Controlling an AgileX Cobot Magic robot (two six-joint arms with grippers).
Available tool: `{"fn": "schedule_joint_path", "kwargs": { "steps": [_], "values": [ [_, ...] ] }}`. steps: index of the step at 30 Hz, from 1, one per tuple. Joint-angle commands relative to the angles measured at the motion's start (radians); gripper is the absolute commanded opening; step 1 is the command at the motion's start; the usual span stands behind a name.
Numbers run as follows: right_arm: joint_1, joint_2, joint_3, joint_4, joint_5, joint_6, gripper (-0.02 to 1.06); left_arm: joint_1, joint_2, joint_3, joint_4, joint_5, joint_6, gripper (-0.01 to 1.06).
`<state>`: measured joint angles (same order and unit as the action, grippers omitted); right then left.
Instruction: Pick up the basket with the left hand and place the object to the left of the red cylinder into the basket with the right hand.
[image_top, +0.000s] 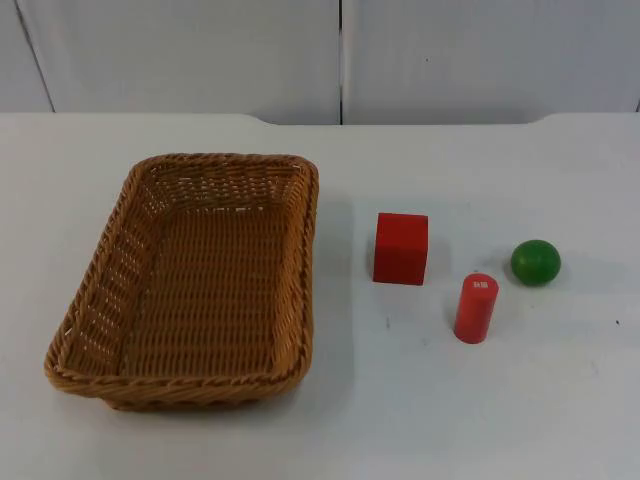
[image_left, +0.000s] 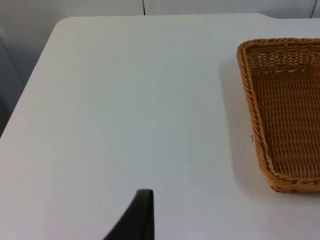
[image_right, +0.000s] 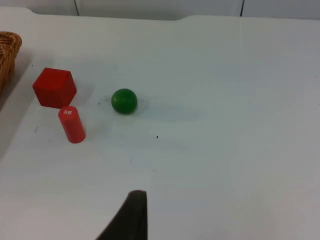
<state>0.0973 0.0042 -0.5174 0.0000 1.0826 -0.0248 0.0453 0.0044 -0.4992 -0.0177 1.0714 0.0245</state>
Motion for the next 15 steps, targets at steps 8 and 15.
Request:
{"fn": "schedule_joint_path", "kwargs": {
  "steps": [8,15],
  "values": [
    [-0.006,-0.004,0.001,0.000,-0.003,-0.009,1.05,0.004,0.084,-0.048,-0.039,-0.032,0.001,1.05],
    [-0.006,-0.004,0.001,0.000,-0.003,-0.009,1.05,0.004,0.147,-0.055,-0.083,-0.082,0.001,1.05]
  ]
}}
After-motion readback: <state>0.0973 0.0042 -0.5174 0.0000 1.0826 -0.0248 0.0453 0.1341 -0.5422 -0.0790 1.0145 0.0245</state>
